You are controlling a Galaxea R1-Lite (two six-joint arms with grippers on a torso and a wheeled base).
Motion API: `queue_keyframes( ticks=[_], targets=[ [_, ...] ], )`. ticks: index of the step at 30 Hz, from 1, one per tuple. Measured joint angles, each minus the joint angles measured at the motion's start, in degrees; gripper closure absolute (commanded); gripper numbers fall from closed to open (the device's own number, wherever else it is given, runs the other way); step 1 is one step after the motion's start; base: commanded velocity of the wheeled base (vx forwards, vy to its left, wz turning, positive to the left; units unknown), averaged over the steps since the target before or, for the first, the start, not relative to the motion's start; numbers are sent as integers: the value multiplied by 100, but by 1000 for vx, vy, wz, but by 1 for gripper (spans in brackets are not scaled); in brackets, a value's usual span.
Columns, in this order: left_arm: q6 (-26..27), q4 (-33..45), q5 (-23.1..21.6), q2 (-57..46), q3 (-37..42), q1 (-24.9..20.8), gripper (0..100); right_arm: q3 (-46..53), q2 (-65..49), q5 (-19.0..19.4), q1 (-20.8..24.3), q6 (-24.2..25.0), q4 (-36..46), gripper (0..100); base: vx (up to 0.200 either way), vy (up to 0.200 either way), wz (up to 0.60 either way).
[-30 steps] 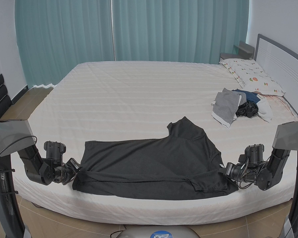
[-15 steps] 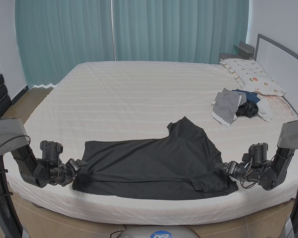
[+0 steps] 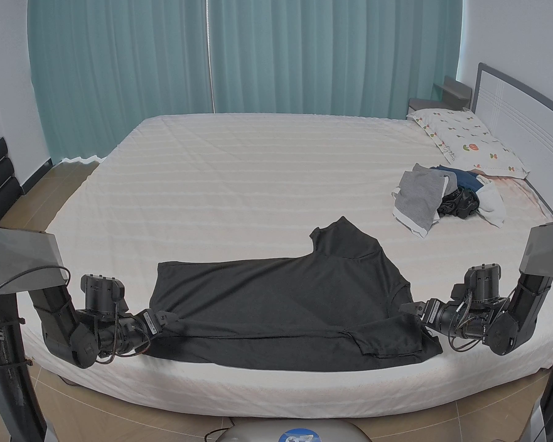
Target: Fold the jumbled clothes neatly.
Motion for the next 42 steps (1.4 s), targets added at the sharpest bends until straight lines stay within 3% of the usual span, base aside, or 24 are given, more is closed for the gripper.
queue_keyframes(
  ticks=[8,9,19,29,42],
  targets=[
    [191,-283,56,282,74,-135,0,16,-9,0,9,0,6,0,0,0,0],
    [197,-312,89,312,67,-139,100,16,-11,0,11,0,4,0,0,0,0],
    [-38,-505,931,505,-221,-98,100,55,-34,0,33,0,0,0,0,0,0],
    [-1312,-494,987,491,-672,-89,100,49,-39,-2,38,-1,-5,0,0,0,0],
    [-1432,-455,1036,751,-1006,95,100,16,-28,0,83,-1,-76,0,0,0,0]
  ],
)
